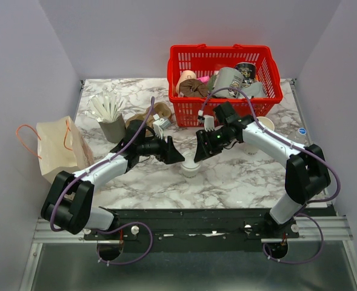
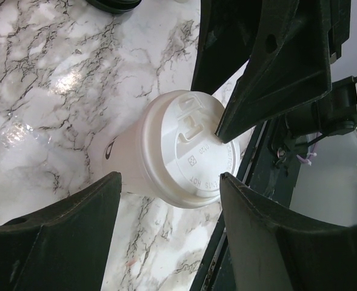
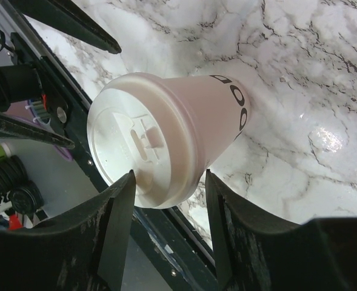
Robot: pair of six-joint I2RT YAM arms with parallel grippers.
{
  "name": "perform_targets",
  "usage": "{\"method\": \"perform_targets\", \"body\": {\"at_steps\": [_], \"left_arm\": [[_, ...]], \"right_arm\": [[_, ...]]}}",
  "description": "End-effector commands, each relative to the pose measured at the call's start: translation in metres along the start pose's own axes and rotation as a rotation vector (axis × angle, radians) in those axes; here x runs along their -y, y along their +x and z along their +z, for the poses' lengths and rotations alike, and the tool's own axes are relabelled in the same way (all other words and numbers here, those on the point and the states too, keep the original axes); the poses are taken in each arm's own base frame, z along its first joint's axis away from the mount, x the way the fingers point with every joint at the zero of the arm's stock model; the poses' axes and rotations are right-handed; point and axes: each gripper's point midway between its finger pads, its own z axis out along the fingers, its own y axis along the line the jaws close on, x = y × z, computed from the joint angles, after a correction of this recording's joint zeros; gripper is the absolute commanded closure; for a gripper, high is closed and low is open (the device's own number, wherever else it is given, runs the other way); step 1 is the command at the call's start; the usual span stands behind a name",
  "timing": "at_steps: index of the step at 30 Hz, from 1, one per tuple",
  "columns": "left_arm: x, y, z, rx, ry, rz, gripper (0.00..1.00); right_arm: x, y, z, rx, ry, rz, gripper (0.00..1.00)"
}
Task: Pack the takeout coffee
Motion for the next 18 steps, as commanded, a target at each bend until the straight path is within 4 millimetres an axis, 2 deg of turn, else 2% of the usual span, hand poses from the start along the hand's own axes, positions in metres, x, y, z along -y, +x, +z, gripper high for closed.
{"method": "perform_targets", "body": {"at_steps": [1,9,18], "left_arm": [[-0.001,-0.010,0.003,0.025,-0.013,0.017,0.25],[-0.001,-0.002,0.003,0.036,0.028,-0.066,0.25],[0.003,0.010,0.008,-0.001,0.113,-0.089,0.25]], "right_arm": [[0.002,0.006,0.000,-0.007,-0.025,0.001,0.42],[-0.003,0.005,0.003,0.003,-0.162,0.008,0.42],[0.002,0.003,0.007,0.002,-0.225,0.020,0.42]]}}
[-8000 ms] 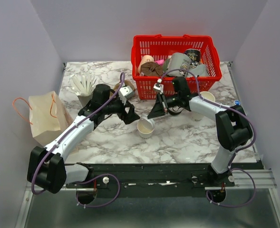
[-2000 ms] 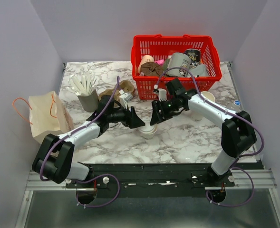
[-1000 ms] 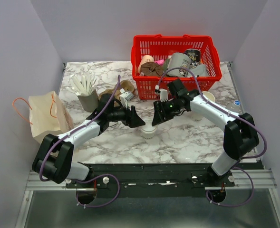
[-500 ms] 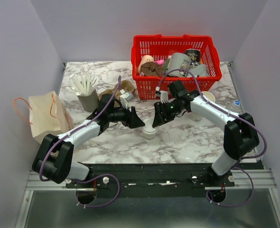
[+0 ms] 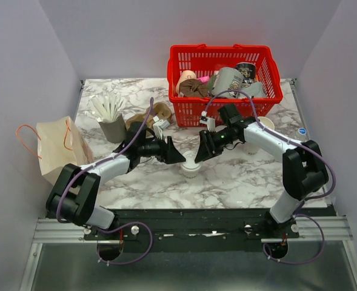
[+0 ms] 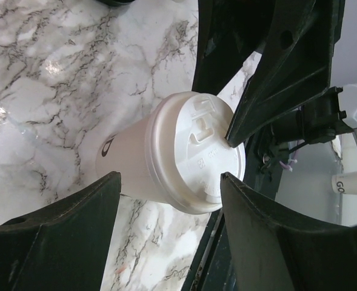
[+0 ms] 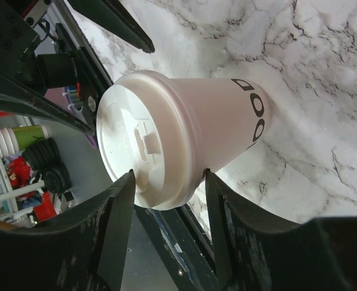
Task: Pack the takeout coffee
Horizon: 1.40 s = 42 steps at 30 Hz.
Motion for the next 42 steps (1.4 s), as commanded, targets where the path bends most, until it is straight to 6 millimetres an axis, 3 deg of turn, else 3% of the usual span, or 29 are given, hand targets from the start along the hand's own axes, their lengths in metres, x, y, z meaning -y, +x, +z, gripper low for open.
{"method": "perform_targets", "body": {"at_steps": [1,19,29,42], "left_arm": [[0.008,0.006,0.002,-0.017,0.084,0.009,0.24],[-0.009,0.034,0.012,-0.103,0.154,0.060,0.23],[-0.025,0.034,0.015,-0.115,0.150,0.124,0.23],[-0.029,0.029,0.015,-0.120,0.147,0.140,0.23]], "right_arm": [[0.001,-0.002,0.004,0.006,-0.060,-0.015,0.42],[0.011,-0.005,0.014,0.032,-0.149,-0.071,0.42],[0.012,-0.003,0.018,0.054,-0.207,-0.152,0.42],[0.028,0.001,0.023,0.115,-0.179,-0.398,0.43]]}}
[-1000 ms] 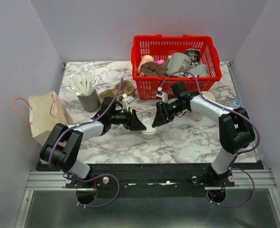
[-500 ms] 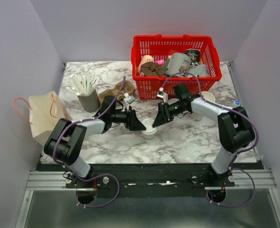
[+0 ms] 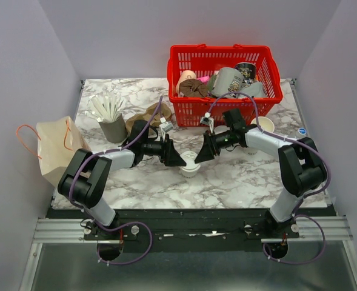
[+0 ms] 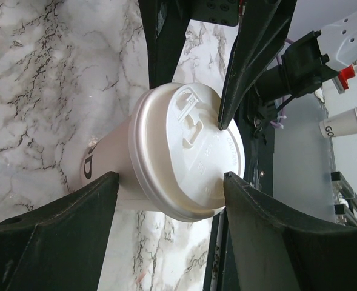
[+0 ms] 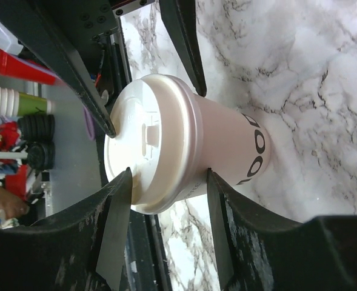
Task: Pack the takeout coffee
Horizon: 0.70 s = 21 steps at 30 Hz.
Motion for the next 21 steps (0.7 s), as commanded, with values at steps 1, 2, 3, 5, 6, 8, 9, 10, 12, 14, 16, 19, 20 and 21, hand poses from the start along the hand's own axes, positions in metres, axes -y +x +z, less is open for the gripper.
{"method": "perform_targets", "body": {"at_steps": [1,2,3,5,6,8,9,10,12,14,16,19,20,21], "left_arm": [[-0.021,0.014,0.001,-0.027,-0.056,0.031,0.23],[-0.021,0.013,0.000,-0.026,-0.057,0.033,0.23],[-0.022,0.013,0.001,-0.026,-0.059,0.037,0.23],[-0.022,0.011,0.001,-0.027,-0.061,0.043,0.23],[-0.023,0.008,0.001,-0.024,-0.063,0.055,0.24],[-0.024,0.005,0.001,-0.028,-0.074,0.058,0.24],[-0.024,0.003,0.001,-0.029,-0.076,0.063,0.24],[-0.025,0.003,0.000,-0.038,-0.085,0.072,0.25],[-0.023,-0.003,0.000,-0.040,-0.081,0.089,0.25],[-0.020,-0.009,0.000,-0.048,-0.077,0.098,0.24],[-0.015,-0.012,-0.001,-0.055,-0.068,0.093,0.23],[-0.011,-0.019,-0.003,-0.063,-0.059,0.102,0.23],[-0.010,-0.023,-0.002,-0.062,-0.057,0.113,0.23],[-0.008,-0.024,-0.003,-0.064,-0.054,0.114,0.23]], "right_arm": [[0.022,0.011,0.006,-0.005,0.060,-0.160,0.43],[0.022,0.011,0.006,-0.003,0.060,-0.164,0.43],[0.022,0.010,0.006,-0.003,0.057,-0.167,0.43],[0.024,0.009,0.006,-0.003,0.063,-0.170,0.43],[0.023,0.007,0.006,0.001,0.065,-0.176,0.43],[0.028,0.003,0.004,0.007,0.106,-0.192,0.45],[0.029,-0.001,0.002,0.014,0.122,-0.205,0.45],[0.034,-0.003,0.000,0.015,0.165,-0.212,0.45],[0.031,-0.007,-0.002,0.024,0.168,-0.227,0.44],[0.024,-0.010,-0.005,0.028,0.161,-0.239,0.41],[0.015,-0.013,-0.008,0.034,0.143,-0.243,0.37],[0.004,-0.023,-0.012,0.044,0.130,-0.254,0.30],[0.001,-0.027,-0.014,0.052,0.132,-0.265,0.11],[0.000,-0.029,-0.015,0.055,0.135,-0.271,0.00]]}}
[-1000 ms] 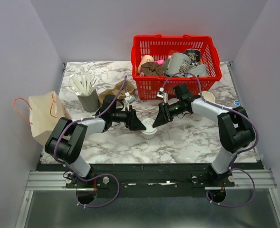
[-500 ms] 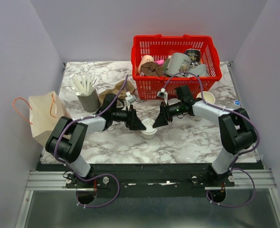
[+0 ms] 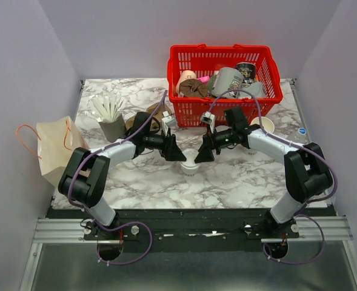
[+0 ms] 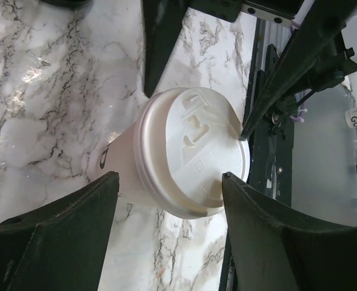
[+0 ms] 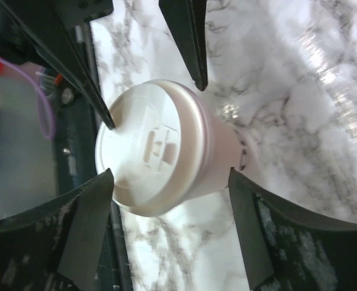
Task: Pack the takeout coffee
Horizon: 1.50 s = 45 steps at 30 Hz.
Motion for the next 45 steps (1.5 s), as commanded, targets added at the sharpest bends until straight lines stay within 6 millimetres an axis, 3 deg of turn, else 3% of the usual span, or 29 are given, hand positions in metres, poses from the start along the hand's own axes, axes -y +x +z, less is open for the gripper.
{"method": "perform_targets", "body": {"at_steps": [1,11,16,25,35,45], "left_arm": [[-0.004,-0.005,-0.002,-0.022,-0.019,0.034,0.22],[0.005,-0.030,-0.009,0.011,-0.042,0.071,0.18],[0.012,-0.038,-0.013,0.026,-0.044,0.101,0.16],[0.009,-0.028,-0.014,0.016,-0.051,0.115,0.16],[0.016,-0.024,-0.023,-0.011,-0.059,0.232,0.18],[0.015,-0.016,-0.023,-0.023,-0.056,0.262,0.19]], "right_arm": [[0.001,-0.020,-0.008,0.019,0.055,-0.104,0.00],[-0.018,-0.049,-0.024,0.069,0.050,-0.321,0.00],[-0.019,-0.046,-0.023,0.034,0.003,-0.476,0.00],[-0.009,-0.043,-0.009,-0.030,-0.030,-0.597,0.00],[-0.024,-0.026,0.010,-0.101,-0.123,-0.659,0.00],[-0.018,-0.021,0.017,-0.138,-0.109,-0.670,0.00]]}}
